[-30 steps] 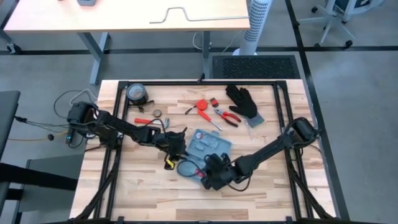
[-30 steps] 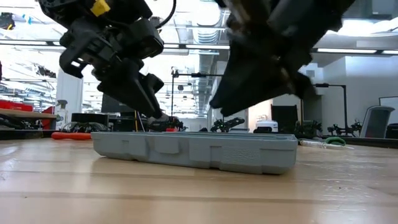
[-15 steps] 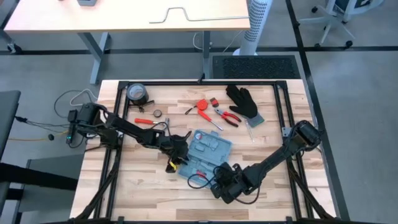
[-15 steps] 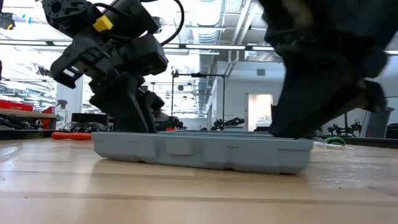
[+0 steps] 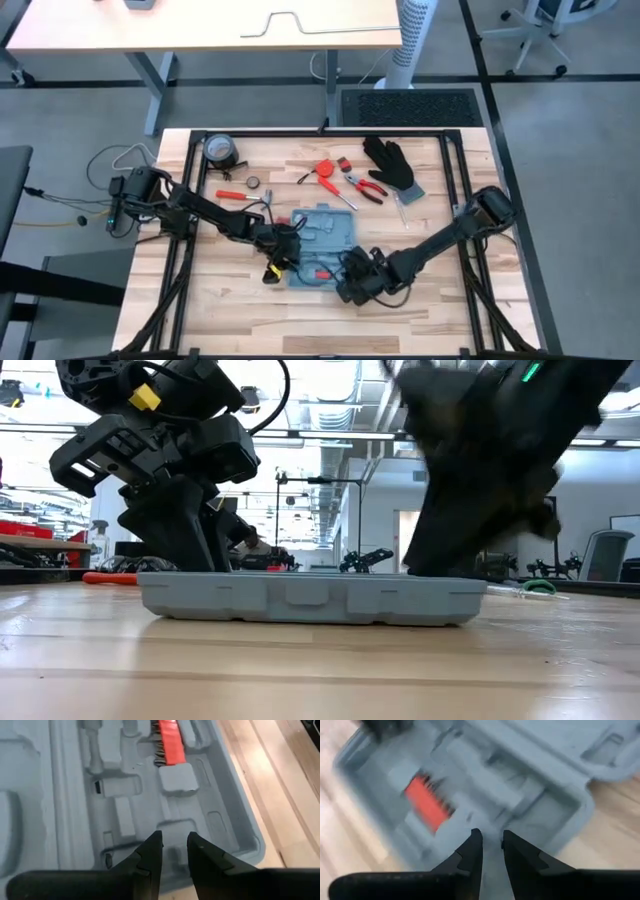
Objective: Prefit tool cases
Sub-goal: Remove the orange terminal block from the gray toolbox
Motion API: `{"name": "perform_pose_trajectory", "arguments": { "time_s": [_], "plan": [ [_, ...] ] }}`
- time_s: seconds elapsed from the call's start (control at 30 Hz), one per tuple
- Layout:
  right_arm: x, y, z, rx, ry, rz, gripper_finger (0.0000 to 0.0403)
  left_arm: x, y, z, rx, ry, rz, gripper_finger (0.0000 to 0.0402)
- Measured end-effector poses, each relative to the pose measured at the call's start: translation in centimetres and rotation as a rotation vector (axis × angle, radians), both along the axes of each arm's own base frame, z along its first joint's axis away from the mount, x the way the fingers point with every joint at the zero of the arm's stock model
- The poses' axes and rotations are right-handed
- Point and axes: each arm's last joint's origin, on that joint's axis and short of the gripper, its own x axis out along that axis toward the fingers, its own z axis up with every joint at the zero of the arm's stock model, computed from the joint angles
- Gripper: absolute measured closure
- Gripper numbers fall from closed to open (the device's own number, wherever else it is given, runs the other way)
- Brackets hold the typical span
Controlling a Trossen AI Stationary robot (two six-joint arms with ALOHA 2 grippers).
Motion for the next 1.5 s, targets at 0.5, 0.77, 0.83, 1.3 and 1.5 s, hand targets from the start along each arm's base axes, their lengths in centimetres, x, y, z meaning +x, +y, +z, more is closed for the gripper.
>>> {"name": "perform_pose_trajectory", "arguments": {
  "time_s": [0.5,0.77,0.83,1.3,1.5],
  "plan": [
    [2.2,-1.1,3.0,-0.207,-0.121,0.394,0.0316,0.1,0.2,1.0,-0.023,-0.054,0.045,0.0318],
    [4.2,-3.2,2.2,-0.252,-0.130,0.599,0.0316,0.2,0.2,1.0,-0.019,-0.059,0.048,0.0318],
    [4.2,-3.3,1.7,-0.263,-0.100,0.632,0.0315,0.2,0.2,1.0,-0.013,-0.062,0.051,0.0318],
    [5.5,-3.4,0.4,-0.231,-0.117,0.625,0.0315,0.1,-0.5,1.1,-0.010,-0.067,0.056,0.0318],
    [5.5,-3.3,0.4,-0.197,-0.125,0.595,0.0315,0.4,-0.9,0.3,0.038,-0.077,0.080,0.0318]
  ]
}}
